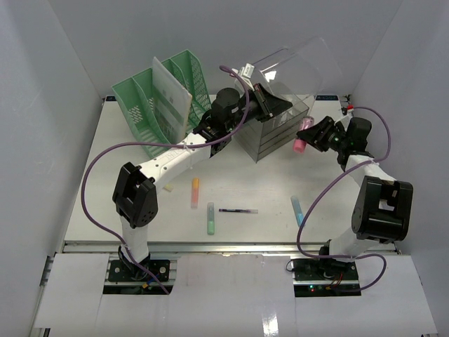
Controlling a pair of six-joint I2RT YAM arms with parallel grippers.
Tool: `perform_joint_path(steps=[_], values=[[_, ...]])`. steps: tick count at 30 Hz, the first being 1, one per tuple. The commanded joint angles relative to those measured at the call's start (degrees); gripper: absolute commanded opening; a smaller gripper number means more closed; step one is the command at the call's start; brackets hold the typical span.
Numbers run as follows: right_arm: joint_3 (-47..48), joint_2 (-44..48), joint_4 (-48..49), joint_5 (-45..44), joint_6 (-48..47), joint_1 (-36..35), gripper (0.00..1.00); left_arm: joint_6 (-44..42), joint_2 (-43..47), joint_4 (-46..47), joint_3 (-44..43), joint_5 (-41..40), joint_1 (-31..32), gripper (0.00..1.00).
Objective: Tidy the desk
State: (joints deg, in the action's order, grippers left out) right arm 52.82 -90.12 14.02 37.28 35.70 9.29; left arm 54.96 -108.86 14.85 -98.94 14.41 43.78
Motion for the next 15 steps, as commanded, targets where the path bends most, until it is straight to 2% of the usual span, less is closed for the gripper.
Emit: perform_joint_path(steps=[1,9,12,15], values=[[1.45,1.65,14.12,8.01,8.47,-1.8,0.08,0.09,6.94,7.91,-0.91,-1.71,-0.88,0.0],[4.7,-1.58,26.58,3.77,22.41,-8.69,0.08,2.01,6.64,9.51,-0.82,-1.67,-1.15,0.0],[9.58,-3.46,24.73,-0.06,24.7,-11.38,0.08,2.5,6.64,9.83,-0.9,-1.75,-1.15,0.0],[13.13,-4.85,18.17,-5.73,24.26,-13.28,0.08,2.63,6.71,10.0,-0.78,-1.67,-1.21,0.0]])
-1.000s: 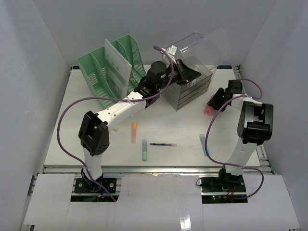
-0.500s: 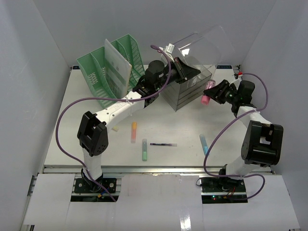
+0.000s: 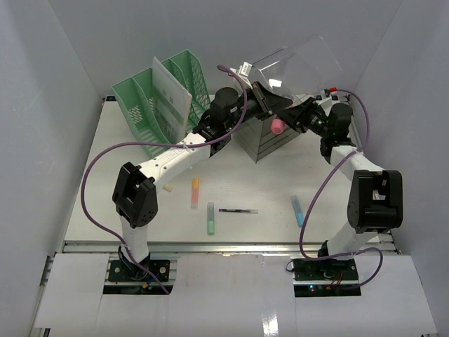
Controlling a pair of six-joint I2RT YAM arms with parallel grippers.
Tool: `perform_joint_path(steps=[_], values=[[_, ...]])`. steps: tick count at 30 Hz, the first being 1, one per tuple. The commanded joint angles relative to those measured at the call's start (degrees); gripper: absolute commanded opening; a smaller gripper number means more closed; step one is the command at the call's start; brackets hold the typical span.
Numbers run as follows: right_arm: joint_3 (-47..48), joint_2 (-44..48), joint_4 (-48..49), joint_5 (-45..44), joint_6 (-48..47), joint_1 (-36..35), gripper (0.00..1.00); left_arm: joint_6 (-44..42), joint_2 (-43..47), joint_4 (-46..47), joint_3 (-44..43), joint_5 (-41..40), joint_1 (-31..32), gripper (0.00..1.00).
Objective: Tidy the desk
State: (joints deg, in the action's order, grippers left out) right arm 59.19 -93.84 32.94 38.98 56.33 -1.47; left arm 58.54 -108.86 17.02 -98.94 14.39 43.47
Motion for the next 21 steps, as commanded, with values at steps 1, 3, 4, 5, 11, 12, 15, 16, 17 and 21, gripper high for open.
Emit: perform_joint_path(steps=[1,3,4,5,11,12,15,16,17,21], values=[[7.59,-1.38,-2.08,-9.6,3.44,-2.92,0.08,-0.93,6.73,7.88,-0.69,-1.63,-0.93,0.0],[8.03,-1.68,-3.25,-12.69,3.48,-3.47,0.09,-0.72,6.69,8.03,-0.48,-1.56,-0.94,0.0],[8.12,-1.9,-3.45,-13.81,3.52,-3.73,0.12,-0.61,6.64,8.12,-0.38,-1.55,-0.94,0.0],[8.06,-2.3,-3.0,-14.68,3.45,-4.0,0.2,-0.48,6.64,8.12,-0.31,-1.42,-1.01,0.0],[7.51,-2.92,-1.13,-14.8,-0.69,-4.5,0.67,-0.36,6.29,8.03,-0.21,-1.56,-1.02,0.0],[7.29,-2.79,-1.07,-14.41,-0.89,-4.5,0.7,-0.3,6.23,8.06,-0.29,-1.53,-1.02,0.0],[6.5,-2.35,-0.77,-13.18,-1.4,-4.5,0.78,-0.09,6.03,8.12,-0.47,-1.47,-1.07,0.0],[6.15,-2.21,-0.56,-12.7,-1.52,-4.48,0.8,-0.01,5.92,8.12,-0.47,-1.47,-1.11,0.0],[5.84,-2.06,-0.38,-12.2,-1.7,-4.4,0.81,0.0,5.86,8.1,-0.47,-1.47,-1.11,0.0],[3.33,0.03,1.0,-8.65,-2.36,-3.69,0.82,0.02,6.07,7.57,-0.4,-1.47,-1.02,0.0]])
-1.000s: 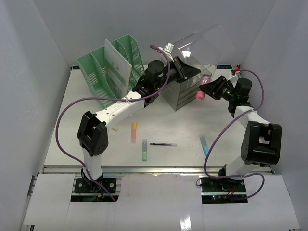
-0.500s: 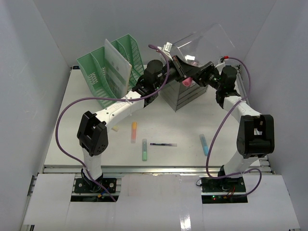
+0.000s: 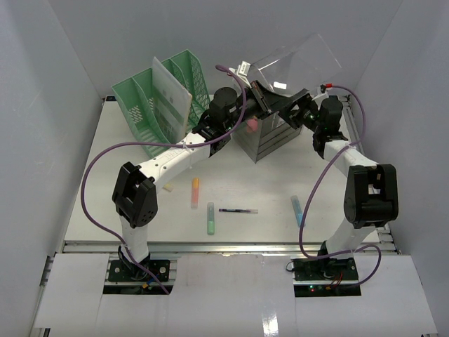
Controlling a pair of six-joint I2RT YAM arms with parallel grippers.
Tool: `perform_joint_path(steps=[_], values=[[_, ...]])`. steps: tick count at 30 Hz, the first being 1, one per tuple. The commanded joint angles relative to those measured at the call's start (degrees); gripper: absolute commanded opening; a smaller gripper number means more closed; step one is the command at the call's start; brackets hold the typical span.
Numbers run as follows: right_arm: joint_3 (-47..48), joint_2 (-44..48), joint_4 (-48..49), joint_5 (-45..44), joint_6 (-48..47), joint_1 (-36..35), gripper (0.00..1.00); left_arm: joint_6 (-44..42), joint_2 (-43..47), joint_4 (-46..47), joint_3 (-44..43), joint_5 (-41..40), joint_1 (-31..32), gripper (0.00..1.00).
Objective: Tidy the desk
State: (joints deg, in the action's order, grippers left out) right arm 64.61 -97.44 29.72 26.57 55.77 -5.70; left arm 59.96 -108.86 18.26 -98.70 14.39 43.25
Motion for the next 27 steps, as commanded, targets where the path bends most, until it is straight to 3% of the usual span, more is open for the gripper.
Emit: perform_joint_path(steps=[1,6,12,15,19,27], values=[[-3.32,4.55,5.02,4.93,-2.14,0.87,0.81,-1.58,6.19,6.08,-0.58,-1.51,-0.8,0.0],[-9.09,9.58,4.11,12.19,-9.52,2.28,0.74,-2.19,6.88,4.09,0.86,-2.74,-0.89,0.0],[-15.87,17.49,-1.51,13.36,-15.78,3.58,0.67,-0.83,7.69,-0.2,4.01,-5.32,-0.8,0.0],[-19.42,21.14,1.5,11.91,-12.67,4.53,0.67,0.29,7.96,0.08,5.84,-5.52,-0.89,0.0],[-26.55,21.5,17.56,10.79,1.79,7.27,0.61,1.12,7.52,0.11,6.06,-5.6,-0.8,0.0],[-25.33,16.52,34.3,11.1,15.87,10.75,0.47,2.42,6.31,0.26,5.3,-4.87,-0.85,0.0]])
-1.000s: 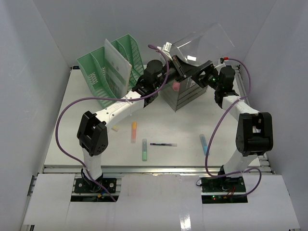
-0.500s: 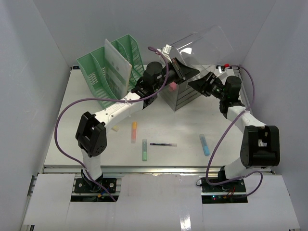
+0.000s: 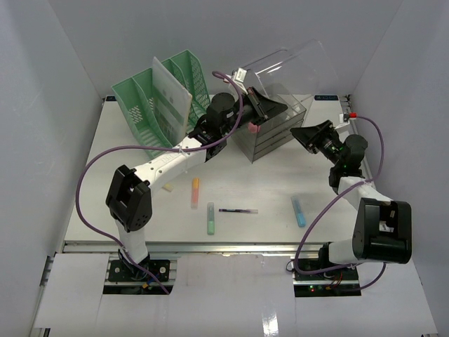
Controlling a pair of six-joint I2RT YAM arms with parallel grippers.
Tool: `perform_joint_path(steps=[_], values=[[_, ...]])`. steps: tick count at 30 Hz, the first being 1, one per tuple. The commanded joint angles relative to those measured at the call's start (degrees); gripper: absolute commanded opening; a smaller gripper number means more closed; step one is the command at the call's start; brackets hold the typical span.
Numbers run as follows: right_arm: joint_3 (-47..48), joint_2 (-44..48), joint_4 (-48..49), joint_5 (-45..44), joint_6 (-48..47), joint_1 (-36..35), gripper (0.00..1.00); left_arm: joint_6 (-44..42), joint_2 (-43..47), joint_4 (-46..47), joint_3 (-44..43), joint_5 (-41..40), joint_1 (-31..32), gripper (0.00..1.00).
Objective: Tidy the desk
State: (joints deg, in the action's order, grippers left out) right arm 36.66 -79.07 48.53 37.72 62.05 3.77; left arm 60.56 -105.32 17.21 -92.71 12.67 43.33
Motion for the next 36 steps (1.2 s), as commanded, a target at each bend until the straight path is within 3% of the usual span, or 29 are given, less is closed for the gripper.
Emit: perform_joint_path(steps=[1,7,12,21,26,32,36], values=[[4.19,-2.74,16.48,-0.09,10.53,1.48,0.46,1.92,2.67,1.25,-0.64,-3.09,-0.89,0.0],[11.55,-6.6,15.66,-1.11,12.9,1.59,0.46,2.35,2.66,1.11,-0.04,-3.07,-0.88,0.0],[16.31,-7.95,15.08,-1.87,13.8,1.59,0.46,2.55,2.84,0.06,0.17,-3.35,-0.88,0.13],[14.84,-7.1,14.23,-2.36,13.2,1.59,0.47,1.91,4.84,-4.41,2.62,-4.48,-0.95,0.8],[12.74,-6.54,13.7,-2.38,11.27,1.59,0.47,0.18,8.29,-5.87,7.87,-4.67,-0.88,0.86],[10.63,-7.33,5.68,-2.85,1.17,2.11,0.49,-7.0,20.26,-11.73,20.76,-6.31,0.45,0.81],[10.19,-9.57,1.45,-2.74,-4.38,2.12,0.51,-11.84,29.01,-15.16,28.48,-12.11,0.61,0.79]])
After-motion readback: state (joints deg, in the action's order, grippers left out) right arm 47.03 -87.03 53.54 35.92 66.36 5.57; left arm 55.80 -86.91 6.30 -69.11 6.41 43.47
